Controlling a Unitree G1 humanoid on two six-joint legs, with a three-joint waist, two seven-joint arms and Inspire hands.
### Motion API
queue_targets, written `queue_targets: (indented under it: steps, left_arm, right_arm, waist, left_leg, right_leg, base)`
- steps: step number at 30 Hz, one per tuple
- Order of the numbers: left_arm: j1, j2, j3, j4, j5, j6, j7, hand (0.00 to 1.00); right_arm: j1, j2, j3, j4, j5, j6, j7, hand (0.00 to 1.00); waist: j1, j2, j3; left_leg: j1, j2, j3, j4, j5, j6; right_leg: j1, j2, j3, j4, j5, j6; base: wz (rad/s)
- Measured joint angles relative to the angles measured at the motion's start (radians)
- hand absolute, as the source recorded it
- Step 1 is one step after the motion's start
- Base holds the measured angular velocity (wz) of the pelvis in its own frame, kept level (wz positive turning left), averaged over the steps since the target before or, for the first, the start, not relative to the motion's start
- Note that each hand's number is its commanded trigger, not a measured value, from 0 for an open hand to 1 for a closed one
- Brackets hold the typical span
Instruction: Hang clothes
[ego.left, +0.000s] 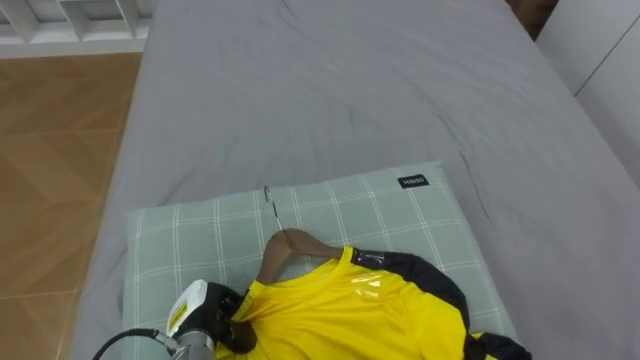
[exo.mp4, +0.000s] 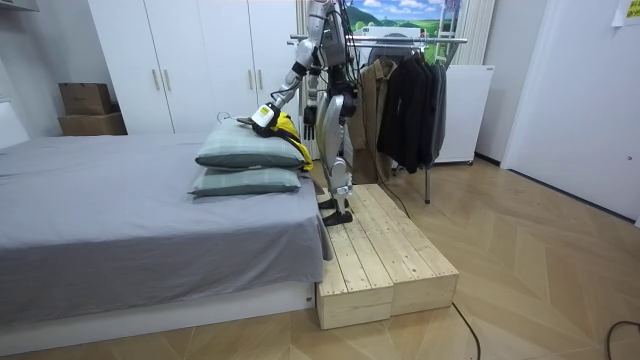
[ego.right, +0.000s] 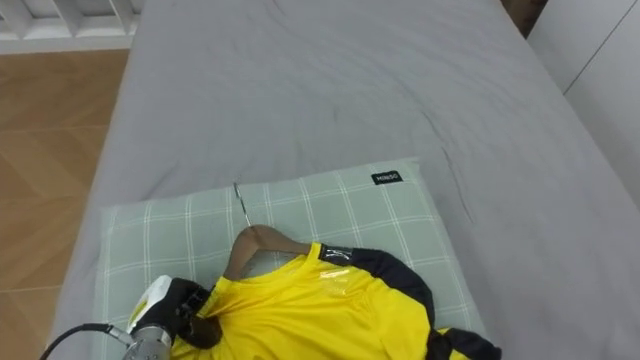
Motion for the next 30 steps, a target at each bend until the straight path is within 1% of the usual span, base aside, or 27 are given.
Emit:
queue_targets:
  steps: [5, 27, 30]
  left_arm:
    - [0.0, -0.005, 0.0, 0.0, -0.001, -0.004, -0.004, 1.0]
    - [0.007, -0.008, 0.0, 0.0, -0.001, -0.004, -0.01, 1.0]
    - [0.012, -0.009, -0.001, 0.0, -0.028, -0.003, -0.022, 1.0]
  right_arm:
    - [0.0, 0.0, 0.0, -0.002, 0.0, -0.006, 0.0, 0.0]
    - [0.003, 0.0, 0.0, -0.003, -0.001, -0.006, 0.001, 0.0]
    - [0.003, -0.001, 0.0, -0.004, -0.001, -0.007, 0.0, 0.0]
  waist:
    - [0.009, 0.0, -0.0001]
    - [0.008, -0.002, -0.0005]
    - [0.009, -0.003, -0.001]
  left_leg:
    - [-0.009, 0.0, -0.001, 0.004, 0.0, 0.0]
    - [0.002, -0.001, 0.0, 0.007, 0.0, 0.001]
    - [0.011, -0.002, -0.002, 0.006, 0.0, 0.001]
  right_leg:
    - [-0.007, 0.0, -0.002, 0.001, 0.0, 0.0]
    - [0.005, 0.0, 0.0, 0.001, 0.0, 0.0]
    - [0.015, 0.0, 0.001, 0.0, -0.001, 0.002]
  base:
    - [0.0]
    - [0.0]
    - [0.01]
